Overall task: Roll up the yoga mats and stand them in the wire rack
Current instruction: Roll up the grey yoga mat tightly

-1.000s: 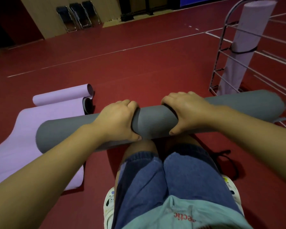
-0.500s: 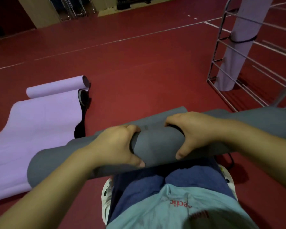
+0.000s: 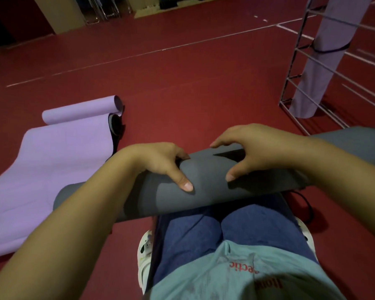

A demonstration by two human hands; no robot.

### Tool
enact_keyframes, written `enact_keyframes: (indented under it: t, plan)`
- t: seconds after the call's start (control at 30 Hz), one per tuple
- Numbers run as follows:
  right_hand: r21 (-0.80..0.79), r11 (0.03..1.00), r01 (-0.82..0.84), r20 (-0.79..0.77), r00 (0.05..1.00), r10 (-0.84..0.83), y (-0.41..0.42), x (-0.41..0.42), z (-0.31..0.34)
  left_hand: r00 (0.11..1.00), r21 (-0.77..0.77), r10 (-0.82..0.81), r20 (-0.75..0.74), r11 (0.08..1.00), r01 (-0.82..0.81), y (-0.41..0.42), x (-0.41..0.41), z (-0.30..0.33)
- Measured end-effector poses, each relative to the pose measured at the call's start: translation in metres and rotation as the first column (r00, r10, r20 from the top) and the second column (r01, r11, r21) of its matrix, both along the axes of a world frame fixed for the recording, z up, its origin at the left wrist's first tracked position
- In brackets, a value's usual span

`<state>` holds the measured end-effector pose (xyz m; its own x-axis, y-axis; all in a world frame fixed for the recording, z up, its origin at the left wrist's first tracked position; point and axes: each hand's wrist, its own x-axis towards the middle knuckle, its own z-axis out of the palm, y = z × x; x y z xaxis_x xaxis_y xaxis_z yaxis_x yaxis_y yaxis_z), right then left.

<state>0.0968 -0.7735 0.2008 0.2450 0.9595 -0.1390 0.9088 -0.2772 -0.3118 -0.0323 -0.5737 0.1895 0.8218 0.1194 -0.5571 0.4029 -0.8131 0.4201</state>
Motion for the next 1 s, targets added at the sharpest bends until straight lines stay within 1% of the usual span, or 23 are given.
enact_keyframes:
  t: [0.03, 0.1, 0.23, 0.3, 0.33, 0.4, 0.43, 0.47, 0.57, 0.63, 0.7, 0.8, 0.87, 0.93, 1.0]
  plan:
    - [0.037, 0.999, -0.011, -0.005, 1.000, 0.011, -0.001, -0.005, -0.001, 1.000, -0.016, 0.011, -0.020, 1.000, -0.011, 0.001, 0.002, 0.001]
    - [0.054, 0.998, -0.014, -0.009, 1.000, 0.014, -0.001, -0.009, -0.009, 0.998, -0.045, 0.033, -0.052, 0.998, -0.036, 0.002, 0.005, 0.002]
    - [0.028, 0.999, 0.026, -0.066, 0.997, -0.024, 0.004, 0.000, -0.013, 0.994, -0.088, 0.053, -0.096, 0.994, -0.062, 0.004, 0.006, 0.002]
    - [0.015, 0.999, 0.028, -0.116, 0.993, -0.026, 0.008, 0.005, -0.012, 0.993, -0.051, 0.035, -0.115, 0.998, -0.041, 0.005, 0.006, 0.006]
    - [0.010, 1.000, 0.028, -0.136, 0.990, -0.026, 0.010, 0.008, -0.012, 0.995, 0.018, 0.006, -0.102, 1.000, -0.004, 0.004, 0.006, 0.010]
    - [-0.001, 1.000, 0.023, -0.173, 0.985, -0.023, 0.015, 0.013, -0.014, 0.997, 0.222, -0.072, -0.027, 0.972, 0.077, 0.000, 0.007, 0.016]
    - [-0.007, 1.000, 0.025, -0.193, 0.981, -0.026, 0.016, 0.016, -0.014, 0.993, 0.309, -0.109, 0.036, 0.947, 0.093, -0.005, 0.005, 0.019]
    - [-0.018, 1.000, 0.026, -0.209, 0.977, -0.029, 0.018, 0.018, -0.014, 0.984, 0.359, -0.140, 0.112, 0.929, 0.092, -0.011, 0.002, 0.023]
    - [-0.065, 0.998, 0.019, -0.245, 0.969, -0.035, 0.022, 0.024, -0.012, 0.935, 0.401, -0.208, 0.287, 0.913, 0.080, -0.028, -0.011, 0.029]
    - [-0.087, 0.996, 0.016, -0.279, 0.960, -0.040, 0.023, 0.026, -0.009, 0.901, 0.420, -0.261, 0.347, 0.902, 0.099, -0.037, -0.018, 0.026]
    - [-0.108, 0.994, 0.020, -0.297, 0.954, -0.052, 0.025, 0.027, -0.006, 0.891, 0.448, -0.280, 0.358, 0.888, 0.099, -0.043, -0.021, 0.019]
    - [-0.125, 0.991, 0.039, -0.296, 0.952, -0.074, 0.028, 0.027, -0.004, 0.897, 0.527, -0.280, 0.343, 0.847, 0.063, -0.048, -0.022, 0.004]
    - [-0.120, 0.991, 0.057, -0.275, 0.957, -0.088, 0.029, 0.025, -0.004, 0.893, 0.520, -0.250, 0.375, 0.854, 0.021, -0.045, -0.022, -0.001]
    - [-0.080, 0.994, 0.072, -0.192, 0.977, -0.087, 0.028, 0.019, -0.003, 0.892, 0.486, -0.221, 0.394, 0.874, 0.002, -0.039, -0.021, -0.001]
    - [0.012, 0.997, 0.083, -0.048, 0.995, -0.082, 0.025, 0.009, -0.003, 0.898, 0.462, -0.204, 0.389, 0.887, 0.001, -0.034, -0.017, -0.001]
